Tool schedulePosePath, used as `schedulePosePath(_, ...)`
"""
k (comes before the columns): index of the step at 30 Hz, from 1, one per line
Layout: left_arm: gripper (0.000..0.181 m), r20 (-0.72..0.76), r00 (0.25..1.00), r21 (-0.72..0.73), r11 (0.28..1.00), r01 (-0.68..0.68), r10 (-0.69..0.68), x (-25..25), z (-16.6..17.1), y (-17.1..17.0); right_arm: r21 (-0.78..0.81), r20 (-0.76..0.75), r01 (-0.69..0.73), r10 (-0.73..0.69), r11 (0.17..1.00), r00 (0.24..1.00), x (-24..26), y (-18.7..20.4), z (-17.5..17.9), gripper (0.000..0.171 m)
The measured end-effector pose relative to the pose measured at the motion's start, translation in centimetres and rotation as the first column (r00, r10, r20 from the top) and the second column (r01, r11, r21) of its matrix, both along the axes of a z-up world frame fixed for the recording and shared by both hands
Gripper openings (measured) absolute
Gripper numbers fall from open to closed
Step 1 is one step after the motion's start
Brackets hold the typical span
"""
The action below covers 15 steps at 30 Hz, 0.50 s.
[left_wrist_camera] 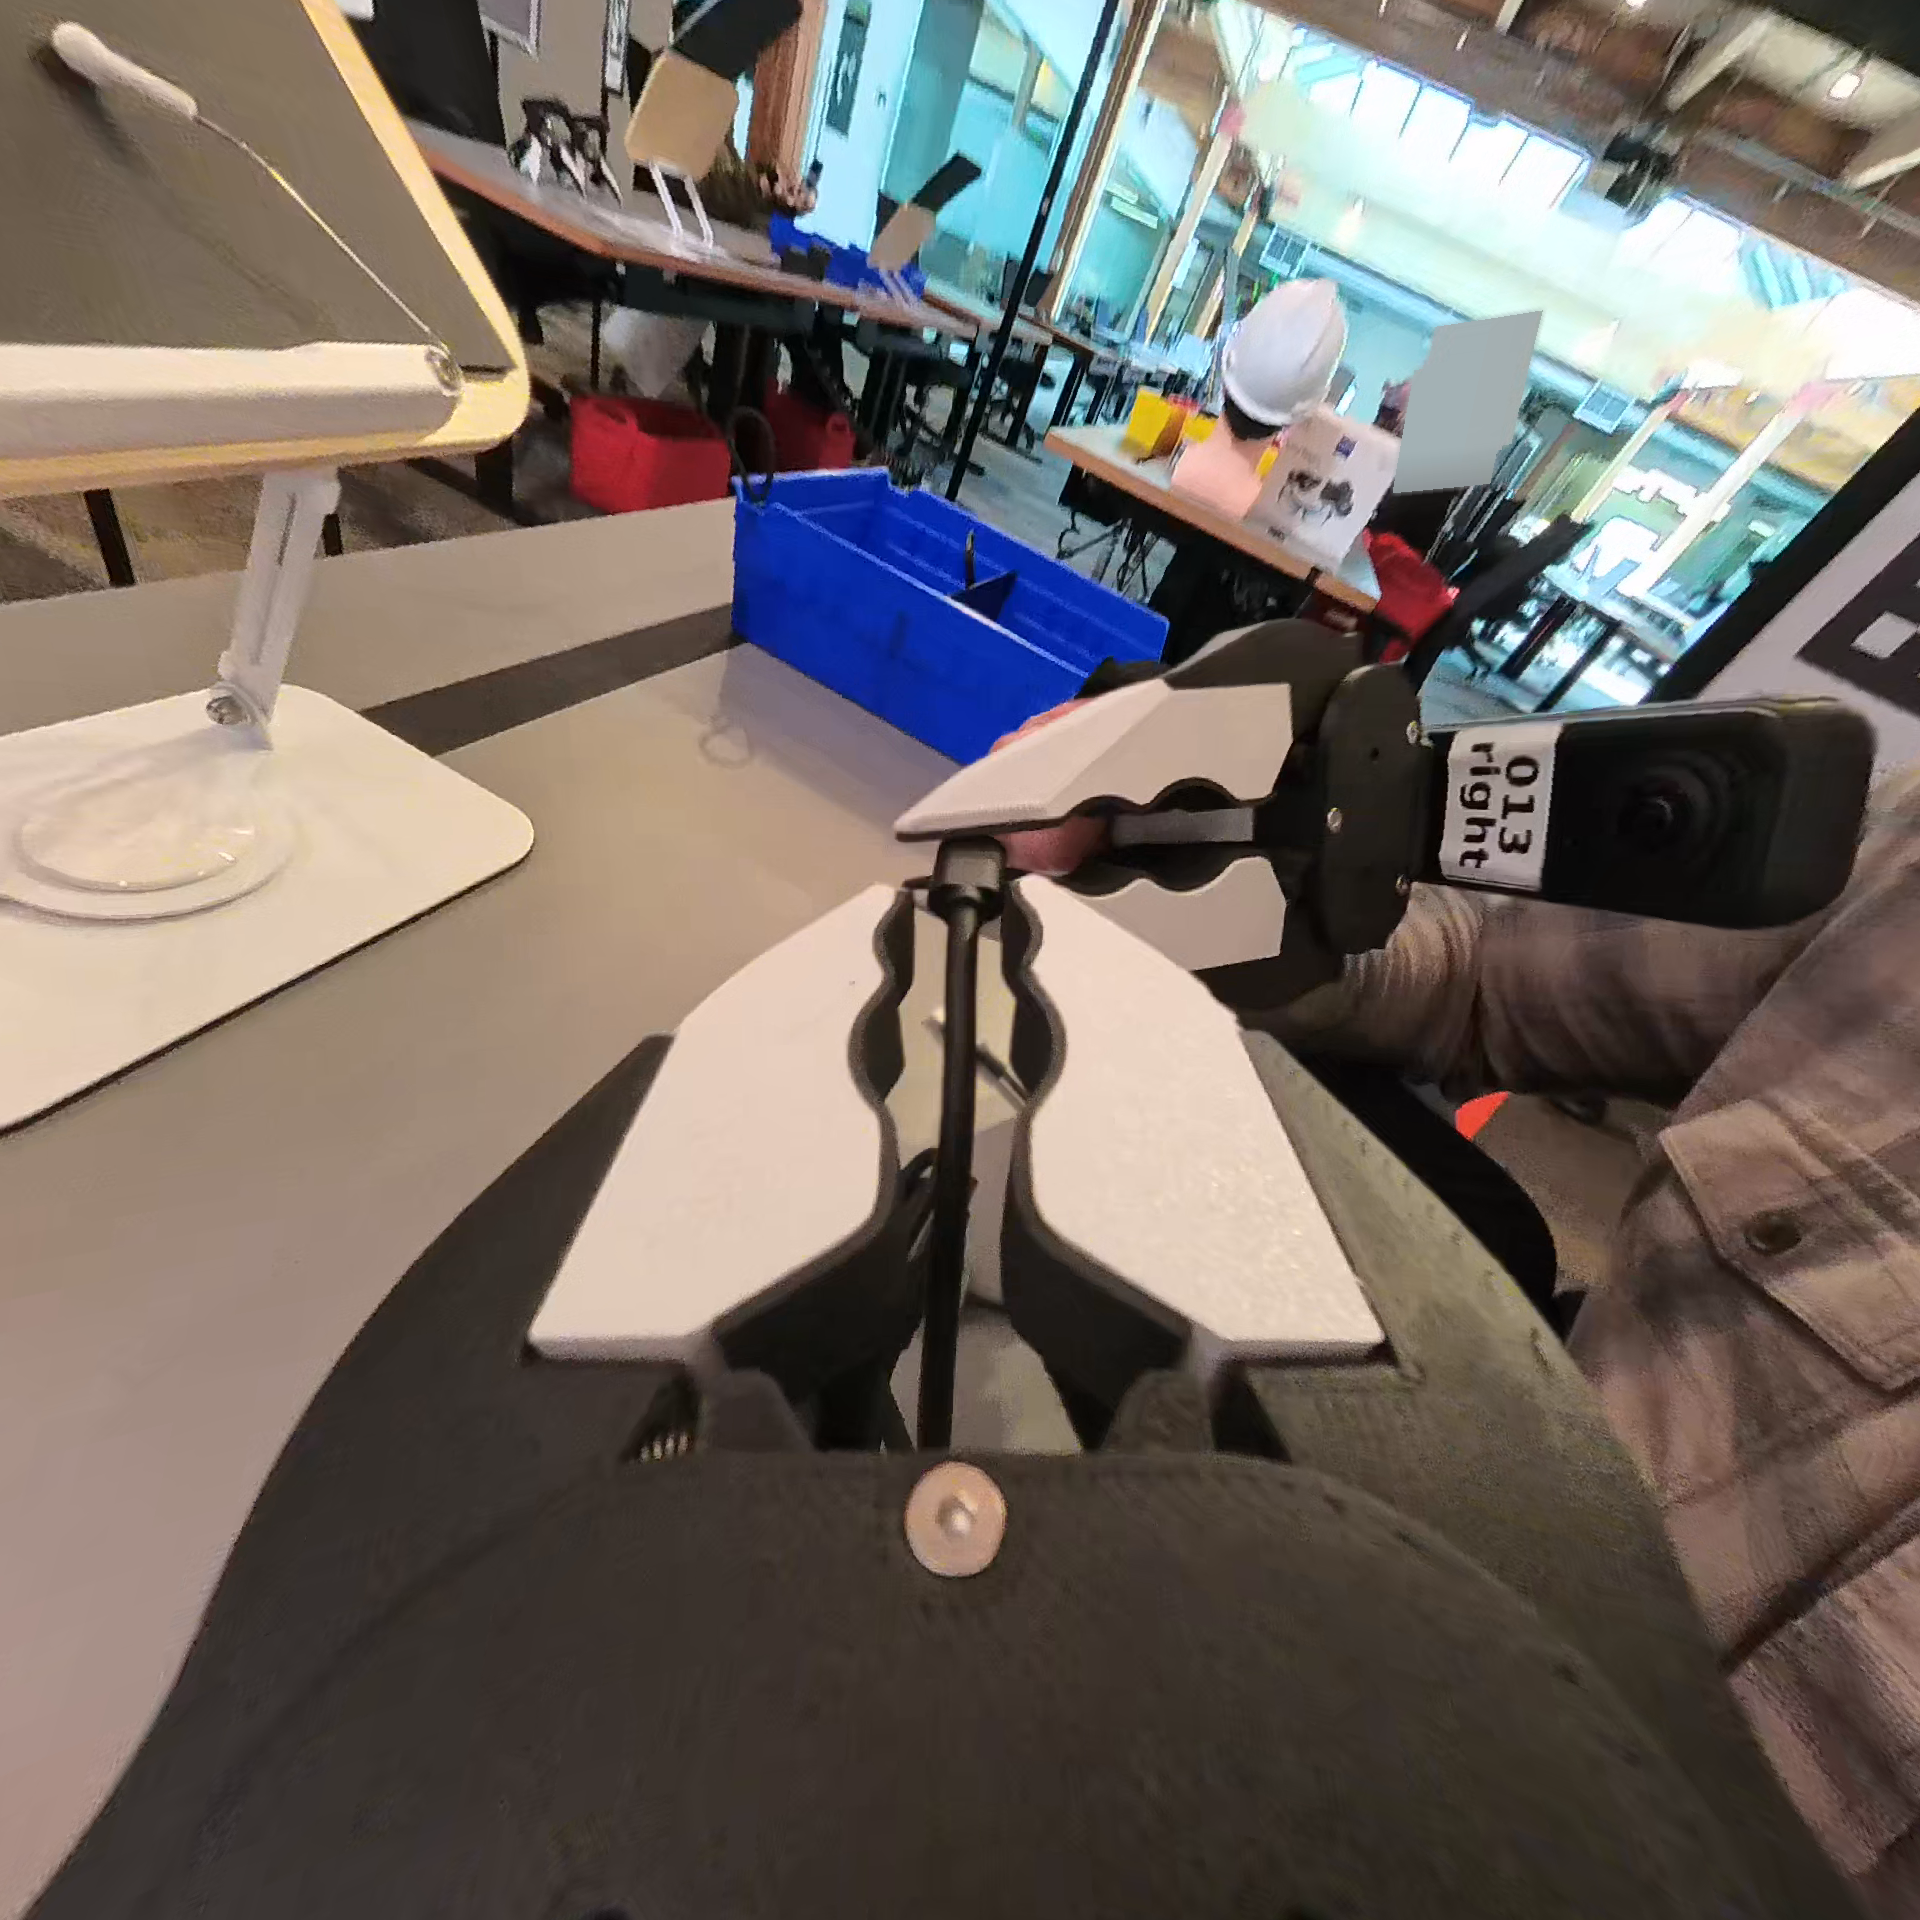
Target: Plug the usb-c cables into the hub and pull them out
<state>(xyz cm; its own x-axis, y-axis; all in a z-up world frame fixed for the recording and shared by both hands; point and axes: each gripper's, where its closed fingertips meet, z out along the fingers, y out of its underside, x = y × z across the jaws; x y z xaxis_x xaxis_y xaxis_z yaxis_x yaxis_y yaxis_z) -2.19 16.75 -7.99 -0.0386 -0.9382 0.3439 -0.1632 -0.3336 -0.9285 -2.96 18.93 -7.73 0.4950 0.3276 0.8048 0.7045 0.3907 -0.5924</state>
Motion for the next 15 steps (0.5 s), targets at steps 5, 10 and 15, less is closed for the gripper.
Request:
schedulePosePath(5,0.013,0.108,0.994,-0.014,0.999,-0.032,0.034,0.0,0.8,-0.3,0.007,-0.024,-0.013,0.014,1.0,1.0,0.0,-0.2,0.3,0.004)
schedulePosePath(10,0.013,0.126,0.992,-0.027,0.999,-0.027,0.031,0.1,1.0,-0.4,0.013,-0.024,-0.015,0.016,1.0,1.0,0.2,-0.2,0.4,0.004)
schedulePosePath(15,0.013,0.151,0.988,0.0,1.0,-0.023,0.022,0.0,1.2,-0.7,0.026,-0.022,-0.04,0.04,0.999,0.999,0.0,-0.5,0.6,0.004)
